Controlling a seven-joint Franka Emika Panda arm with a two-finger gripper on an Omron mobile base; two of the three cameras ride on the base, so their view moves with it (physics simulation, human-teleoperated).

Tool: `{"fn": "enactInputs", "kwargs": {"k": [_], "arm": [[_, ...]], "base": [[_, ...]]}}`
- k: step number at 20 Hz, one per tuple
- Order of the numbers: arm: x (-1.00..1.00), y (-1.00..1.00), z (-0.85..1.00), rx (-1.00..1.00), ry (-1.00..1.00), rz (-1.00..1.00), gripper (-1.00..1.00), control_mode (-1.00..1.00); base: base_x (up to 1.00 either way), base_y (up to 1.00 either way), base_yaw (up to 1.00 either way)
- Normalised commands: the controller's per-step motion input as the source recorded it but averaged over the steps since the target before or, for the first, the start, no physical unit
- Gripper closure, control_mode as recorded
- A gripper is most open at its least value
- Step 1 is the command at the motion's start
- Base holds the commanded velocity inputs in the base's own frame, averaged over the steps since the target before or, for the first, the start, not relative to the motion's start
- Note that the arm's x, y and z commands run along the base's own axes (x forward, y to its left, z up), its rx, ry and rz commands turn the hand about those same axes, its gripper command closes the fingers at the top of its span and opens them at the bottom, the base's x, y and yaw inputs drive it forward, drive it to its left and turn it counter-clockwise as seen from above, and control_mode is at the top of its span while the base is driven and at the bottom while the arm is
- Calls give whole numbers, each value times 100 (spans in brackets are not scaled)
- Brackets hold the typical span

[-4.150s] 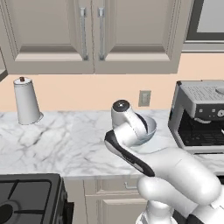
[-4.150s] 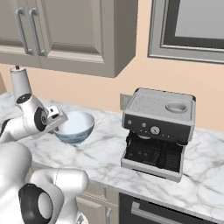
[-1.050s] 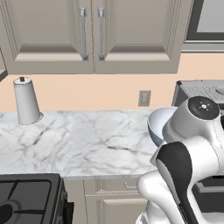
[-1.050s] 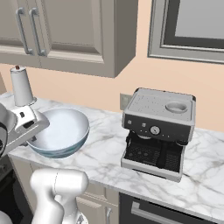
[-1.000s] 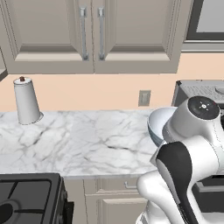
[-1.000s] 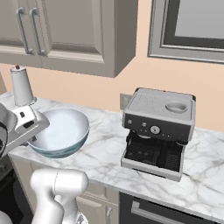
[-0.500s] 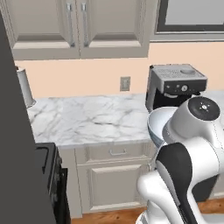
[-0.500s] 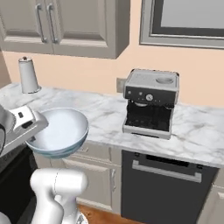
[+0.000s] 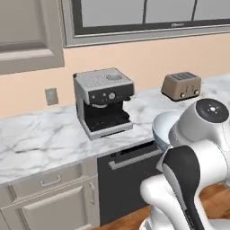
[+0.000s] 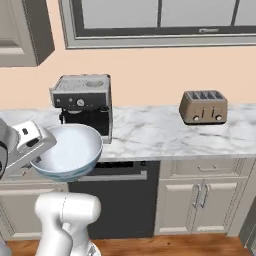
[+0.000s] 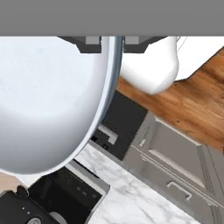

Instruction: Pick the cup and bowl from the counter and place them on the counter next to the sink.

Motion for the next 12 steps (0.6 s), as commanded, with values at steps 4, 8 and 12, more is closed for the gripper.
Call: {"fn": "enactInputs", "kwargs": {"k": [4,8,12], "arm": [[0,0,0,0,0,0,100,100],[0,0,0,0,0,0,100,100],[0,0,0,0,0,0,100,100]], "base": [[32,-72,-57],[28,-70,-58],[20,-67,-60]]}}
